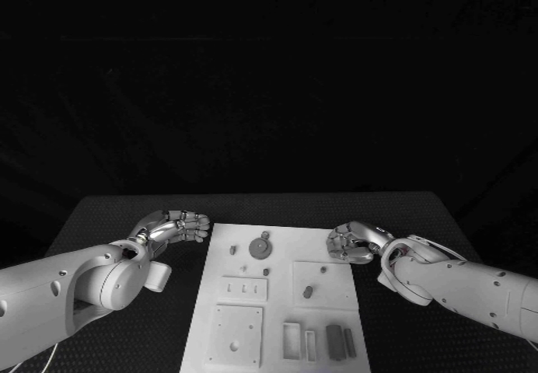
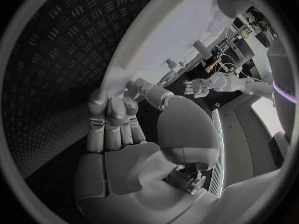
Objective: Assemble the parts on the task board
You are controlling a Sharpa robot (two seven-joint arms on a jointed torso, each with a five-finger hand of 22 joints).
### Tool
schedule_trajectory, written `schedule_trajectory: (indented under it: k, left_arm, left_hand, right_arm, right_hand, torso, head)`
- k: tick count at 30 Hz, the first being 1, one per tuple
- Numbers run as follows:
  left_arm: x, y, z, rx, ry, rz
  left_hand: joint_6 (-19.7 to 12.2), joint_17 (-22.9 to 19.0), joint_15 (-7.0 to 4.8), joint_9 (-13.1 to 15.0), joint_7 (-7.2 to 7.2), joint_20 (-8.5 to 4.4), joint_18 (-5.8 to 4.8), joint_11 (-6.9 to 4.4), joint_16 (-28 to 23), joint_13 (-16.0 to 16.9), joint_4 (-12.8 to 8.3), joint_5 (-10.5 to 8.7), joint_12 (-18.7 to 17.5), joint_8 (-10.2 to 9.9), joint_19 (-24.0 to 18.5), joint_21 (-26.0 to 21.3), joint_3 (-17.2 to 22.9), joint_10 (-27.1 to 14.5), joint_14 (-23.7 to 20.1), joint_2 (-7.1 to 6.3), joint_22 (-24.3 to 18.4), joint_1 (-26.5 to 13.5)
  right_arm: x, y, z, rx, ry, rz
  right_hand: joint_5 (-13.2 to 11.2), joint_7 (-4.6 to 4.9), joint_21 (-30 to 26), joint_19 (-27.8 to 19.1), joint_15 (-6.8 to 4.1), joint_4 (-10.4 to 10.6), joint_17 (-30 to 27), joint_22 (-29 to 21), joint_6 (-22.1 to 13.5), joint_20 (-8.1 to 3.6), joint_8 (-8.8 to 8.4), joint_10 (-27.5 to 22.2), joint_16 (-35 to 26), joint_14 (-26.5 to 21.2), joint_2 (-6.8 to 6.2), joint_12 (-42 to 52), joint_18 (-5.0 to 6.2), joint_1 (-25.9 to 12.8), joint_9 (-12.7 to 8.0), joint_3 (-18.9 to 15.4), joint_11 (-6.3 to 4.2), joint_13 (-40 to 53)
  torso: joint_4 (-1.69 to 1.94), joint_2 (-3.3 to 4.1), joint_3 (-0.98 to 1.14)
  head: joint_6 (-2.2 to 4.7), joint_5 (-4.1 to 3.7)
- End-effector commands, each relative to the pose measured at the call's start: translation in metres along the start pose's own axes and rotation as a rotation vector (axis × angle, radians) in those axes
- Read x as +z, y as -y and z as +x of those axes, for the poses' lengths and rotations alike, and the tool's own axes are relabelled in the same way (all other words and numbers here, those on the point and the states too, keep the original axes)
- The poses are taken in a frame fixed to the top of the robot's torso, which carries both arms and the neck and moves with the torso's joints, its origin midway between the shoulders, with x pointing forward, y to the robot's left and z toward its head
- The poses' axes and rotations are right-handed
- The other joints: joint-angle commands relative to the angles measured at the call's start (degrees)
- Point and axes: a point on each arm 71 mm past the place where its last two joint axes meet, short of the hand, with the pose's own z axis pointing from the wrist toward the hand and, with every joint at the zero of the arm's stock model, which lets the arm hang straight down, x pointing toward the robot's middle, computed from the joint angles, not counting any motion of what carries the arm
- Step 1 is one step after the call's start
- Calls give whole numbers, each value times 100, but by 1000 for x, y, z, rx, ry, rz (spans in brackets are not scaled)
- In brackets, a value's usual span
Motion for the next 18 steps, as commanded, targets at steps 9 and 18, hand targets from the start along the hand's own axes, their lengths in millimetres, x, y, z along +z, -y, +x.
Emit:
schedule_trajectory:
  k: [9,18]
  left_arm:
    - [0,1,0,2,1,7]
    - [1,1,0,3,2,7]
  left_hand:
    - [-25,9,20,-5,44,1,68,46,-20,-2,-28,-38,-24,-39,21,-6,7,10,31,9,111,-63]
    - [-25,11,20,-4,44,1,68,44,-21,-1,-31,-38,-25,-38,22,-5,11,10,30,9,111,-64]
  right_arm:
    - [0,-4,0,-9,26,-15]
    - [-1,-10,-2,14,81,-6]
  right_hand:
    - [-33,-204,34,-7,-79,-76,13,73,1144,-17,87,-86,-28,-21,83,61,258,-25,53,29,-194,30]
    - [-32,-236,42,14,-105,-159,19,65,1191,-23,151,48,-25,-7,103,154,258,-49,106,46,-224,111]
  torso:
    - [-3,0,4]
    - [4,-2,-1]
  head:
    - [-10,1]
    - [-12,-3]
